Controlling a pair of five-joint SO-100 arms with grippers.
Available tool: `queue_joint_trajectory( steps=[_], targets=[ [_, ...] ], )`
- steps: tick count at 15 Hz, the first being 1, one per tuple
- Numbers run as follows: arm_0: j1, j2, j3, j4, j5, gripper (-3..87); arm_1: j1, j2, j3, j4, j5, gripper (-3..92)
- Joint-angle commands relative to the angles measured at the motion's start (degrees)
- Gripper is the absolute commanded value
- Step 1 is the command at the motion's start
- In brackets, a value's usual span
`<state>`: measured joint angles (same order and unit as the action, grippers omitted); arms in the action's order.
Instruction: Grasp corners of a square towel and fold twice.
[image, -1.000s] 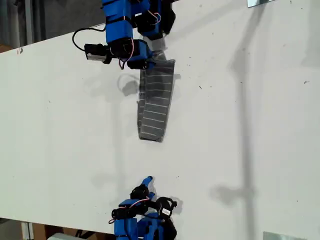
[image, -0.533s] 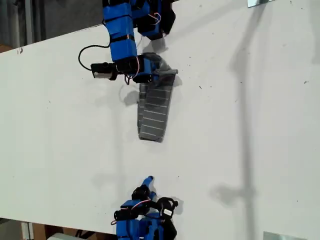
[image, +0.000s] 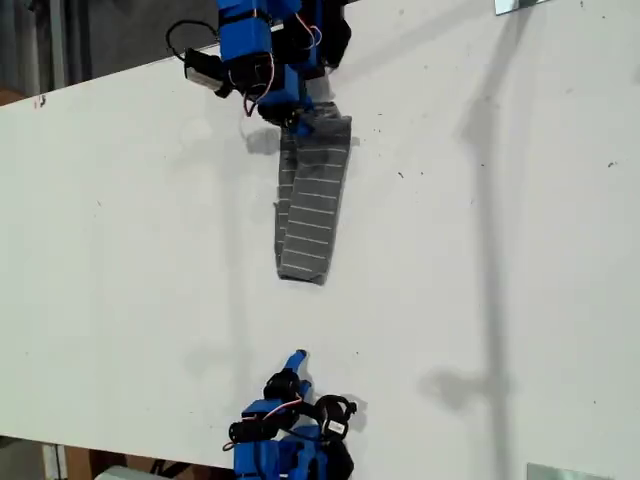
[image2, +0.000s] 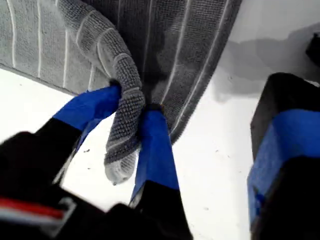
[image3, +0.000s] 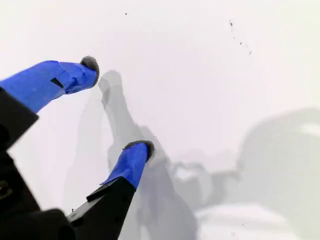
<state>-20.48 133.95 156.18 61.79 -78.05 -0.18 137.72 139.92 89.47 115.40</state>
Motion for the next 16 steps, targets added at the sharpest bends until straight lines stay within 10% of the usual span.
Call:
queue_joint_trajectory(
  steps=[1, 12, 16],
  targets=[
    [-0.7, 0.79, 0.7, -2.11, 0.7, 27.8, -2.11, 2.72, 0.0, -0.26, 2.02, 24.7],
    [-1.41, 0.26, 0.88, -3.08, 1.67, 27.8, 8.0, 13.62, -14.85, 13.97, -8.0, 29.9],
    [-1.41, 0.18, 0.88, -3.16, 1.49, 27.8, -0.97, 18.81, 2.55, -0.53, -2.81, 25.4]
  ],
)
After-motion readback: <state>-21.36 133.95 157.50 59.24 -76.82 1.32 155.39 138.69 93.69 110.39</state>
